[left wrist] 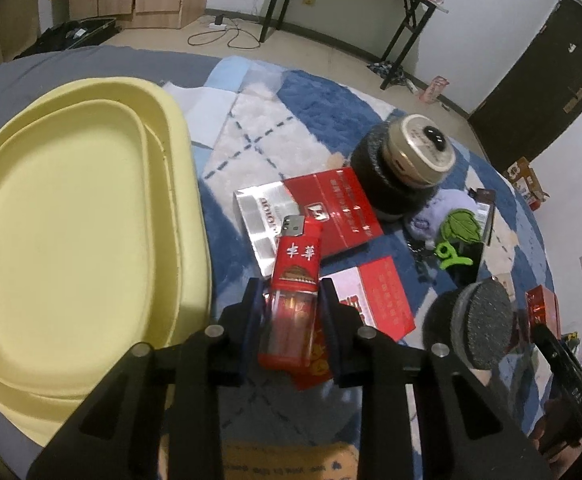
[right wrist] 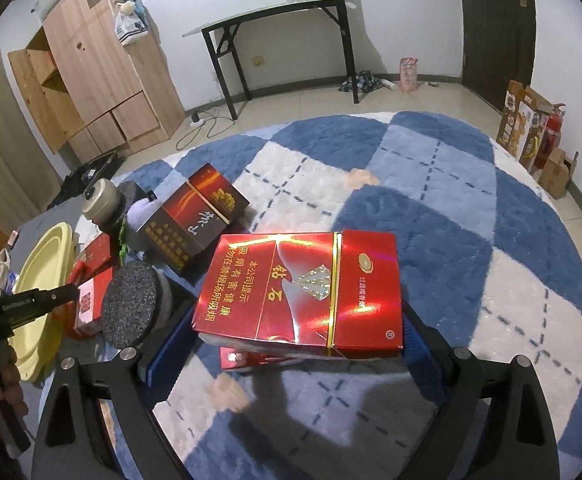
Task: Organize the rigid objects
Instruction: 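Grasp the red lighter with the left tool while the right tool grasps the large red cigarette pack, then lift the lighter with the left tool while the right tool lifts the red pack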
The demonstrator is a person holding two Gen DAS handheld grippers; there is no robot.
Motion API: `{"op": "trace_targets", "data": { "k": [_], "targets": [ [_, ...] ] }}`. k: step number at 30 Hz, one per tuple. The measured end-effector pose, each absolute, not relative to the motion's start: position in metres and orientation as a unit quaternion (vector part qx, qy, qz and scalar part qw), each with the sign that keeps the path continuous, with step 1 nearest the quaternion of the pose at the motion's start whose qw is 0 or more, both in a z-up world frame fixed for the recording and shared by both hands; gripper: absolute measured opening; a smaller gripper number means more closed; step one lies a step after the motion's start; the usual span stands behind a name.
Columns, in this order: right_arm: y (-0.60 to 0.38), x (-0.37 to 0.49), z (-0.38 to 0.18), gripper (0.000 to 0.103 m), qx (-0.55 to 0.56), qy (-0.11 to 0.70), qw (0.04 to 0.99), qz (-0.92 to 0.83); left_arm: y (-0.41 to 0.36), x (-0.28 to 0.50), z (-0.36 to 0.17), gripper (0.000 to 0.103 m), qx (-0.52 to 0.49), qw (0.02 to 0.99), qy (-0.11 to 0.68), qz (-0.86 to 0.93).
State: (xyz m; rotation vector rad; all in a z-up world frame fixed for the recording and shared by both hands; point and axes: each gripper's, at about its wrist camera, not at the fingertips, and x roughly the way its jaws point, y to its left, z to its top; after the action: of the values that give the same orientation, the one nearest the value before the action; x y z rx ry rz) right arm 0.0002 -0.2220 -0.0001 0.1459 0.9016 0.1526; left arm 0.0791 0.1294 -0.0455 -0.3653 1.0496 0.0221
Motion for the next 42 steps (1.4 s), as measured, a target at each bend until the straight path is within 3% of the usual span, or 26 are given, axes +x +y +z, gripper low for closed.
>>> {"op": "trace_targets", "data": {
  "k": [26,42],
  "targets": [
    [-0.214,-0.005,-0.018,0.094,0.076,0.439,0.890,0.095,0.141,0.091,-0.063,0.026,-0.216,0.844,0.490,0.019],
    [-0.232,-0.004,-0.023,0.094,0.090,0.433,0.894,0.077,0.139,0.080,-0.035,0.026,-0.213,0.856,0.471,-0.007]
  ]
}}
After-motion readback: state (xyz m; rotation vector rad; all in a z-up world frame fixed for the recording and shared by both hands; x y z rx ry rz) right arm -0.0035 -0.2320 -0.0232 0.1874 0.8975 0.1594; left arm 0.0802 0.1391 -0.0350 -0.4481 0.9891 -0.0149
